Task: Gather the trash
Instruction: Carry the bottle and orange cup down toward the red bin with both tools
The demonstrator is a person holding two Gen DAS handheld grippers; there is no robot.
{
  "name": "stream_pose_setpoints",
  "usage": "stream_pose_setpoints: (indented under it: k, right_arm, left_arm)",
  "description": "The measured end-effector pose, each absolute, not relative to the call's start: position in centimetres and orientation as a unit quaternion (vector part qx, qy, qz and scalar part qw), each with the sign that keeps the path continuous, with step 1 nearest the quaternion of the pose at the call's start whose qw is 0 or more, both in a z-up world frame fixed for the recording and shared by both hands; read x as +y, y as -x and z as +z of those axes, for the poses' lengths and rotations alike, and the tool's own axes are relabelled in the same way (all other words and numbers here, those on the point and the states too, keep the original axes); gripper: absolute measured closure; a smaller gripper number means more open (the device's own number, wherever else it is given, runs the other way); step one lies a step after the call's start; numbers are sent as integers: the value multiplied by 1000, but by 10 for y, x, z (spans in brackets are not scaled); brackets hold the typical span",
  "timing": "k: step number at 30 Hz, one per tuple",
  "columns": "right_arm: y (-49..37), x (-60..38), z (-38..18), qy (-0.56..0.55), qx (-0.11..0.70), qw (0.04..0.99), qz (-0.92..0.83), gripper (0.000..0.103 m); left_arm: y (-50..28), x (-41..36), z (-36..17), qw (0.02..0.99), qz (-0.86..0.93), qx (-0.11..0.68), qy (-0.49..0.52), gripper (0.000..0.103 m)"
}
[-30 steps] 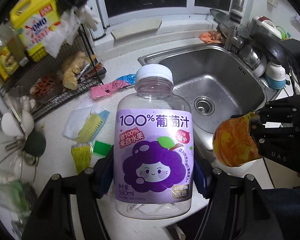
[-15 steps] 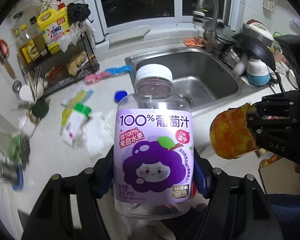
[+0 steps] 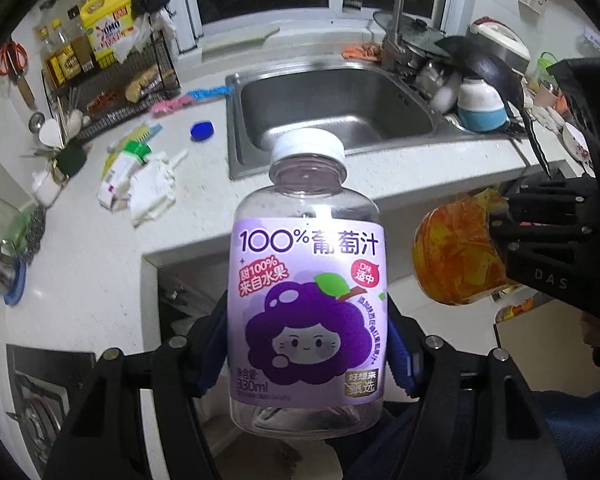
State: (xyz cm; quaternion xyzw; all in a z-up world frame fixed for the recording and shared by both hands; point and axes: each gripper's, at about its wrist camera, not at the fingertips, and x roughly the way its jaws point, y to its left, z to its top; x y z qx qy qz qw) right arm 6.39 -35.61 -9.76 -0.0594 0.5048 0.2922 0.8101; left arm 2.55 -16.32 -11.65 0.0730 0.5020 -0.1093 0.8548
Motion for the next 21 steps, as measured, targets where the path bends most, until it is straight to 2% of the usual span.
stream_pose_setpoints:
  k: [5, 11, 21]
  right_arm:
    - [-60, -357, -127, 57, 513, 810, 277, 95]
    - [-66, -346, -194, 51, 537, 798, 268, 95]
    - [-84, -326, -368, 50, 574, 781, 242, 95]
  left_arm:
    - [-28, -163, -148, 845, -110, 519, -65, 38]
    - [-37, -160, -223, 830, -120, 541, -64, 37]
    - [-55, -165, -424, 796, -155, 583, -53, 37]
